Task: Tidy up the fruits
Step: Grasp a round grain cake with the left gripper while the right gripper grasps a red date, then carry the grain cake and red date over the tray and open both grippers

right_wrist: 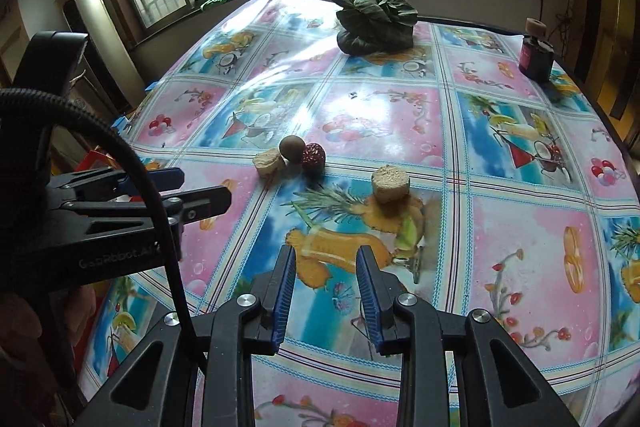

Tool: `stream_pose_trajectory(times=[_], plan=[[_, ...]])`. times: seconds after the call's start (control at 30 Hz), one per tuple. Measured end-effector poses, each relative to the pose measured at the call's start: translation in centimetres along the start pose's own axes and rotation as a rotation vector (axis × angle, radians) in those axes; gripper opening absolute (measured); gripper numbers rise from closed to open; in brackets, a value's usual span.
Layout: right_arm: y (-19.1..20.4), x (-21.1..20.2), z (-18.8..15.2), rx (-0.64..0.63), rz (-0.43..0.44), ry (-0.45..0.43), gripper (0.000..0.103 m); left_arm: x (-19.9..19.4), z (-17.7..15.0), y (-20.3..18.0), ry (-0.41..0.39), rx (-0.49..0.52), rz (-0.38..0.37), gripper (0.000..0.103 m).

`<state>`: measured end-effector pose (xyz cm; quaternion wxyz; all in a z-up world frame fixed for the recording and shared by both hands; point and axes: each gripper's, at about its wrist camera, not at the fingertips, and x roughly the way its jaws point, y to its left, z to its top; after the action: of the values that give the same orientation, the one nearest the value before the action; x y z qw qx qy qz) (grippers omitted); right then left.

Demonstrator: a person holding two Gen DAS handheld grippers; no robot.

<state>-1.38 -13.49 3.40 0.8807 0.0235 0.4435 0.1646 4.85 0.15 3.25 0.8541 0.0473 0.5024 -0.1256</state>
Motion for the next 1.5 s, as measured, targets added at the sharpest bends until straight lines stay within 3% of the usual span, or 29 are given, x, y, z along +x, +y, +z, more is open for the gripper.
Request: stream_pose_trajectory(times=[0.3, 0.37, 0.43, 0.83, 1.07, 1.1, 1.17, 1.5], plan=[[-1.2, 1.6, 1.0, 0.011, 0.002, 0.023, 0.03, 3.6, 2.4, 0.1, 0.02, 0.044, 0.015, 0.059], [-1.2, 1.8, 1.1, 0.008, 0.002, 0.028, 0.03, 3.7, 2.6, 0.1, 0.006, 0.053, 0.025, 0.047], [-1.3, 2.2, 1.5, 0.006, 0.001, 0.034, 0.03, 3.7, 2.8, 0.2, 0.003, 0.055, 0.021, 0.024], [0.8, 5.8, 4.1, -0.073, 0.033, 0.051, 0.03, 0.9, 0.9, 1.8, 0.001, 0.013, 0.06, 0.024], [1.3, 7.9, 6.4, -0.123, 0.007, 0.03, 0.03, -1.0, -0.5, 2.4, -0.009, -0.012, 0.071, 0.024], [1.5, 8.0, 6.4, -0.138, -0.004, 0.029, 0.024, -1.2, -0.6, 2.5, -0.01, -0.014, 0.07, 0.024], [1.8, 7.9, 6.3, -0.16, -0.033, 0.035, 0.019, -1.7, -1.0, 2.6, -0.014, -0.021, 0.072, 0.024], [3.2, 3.9, 2.8, -0.124, 0.006, 0.002, 0.019, -4.2, -3.7, 3.5, -0.037, -0.079, 0.082, 0.024]])
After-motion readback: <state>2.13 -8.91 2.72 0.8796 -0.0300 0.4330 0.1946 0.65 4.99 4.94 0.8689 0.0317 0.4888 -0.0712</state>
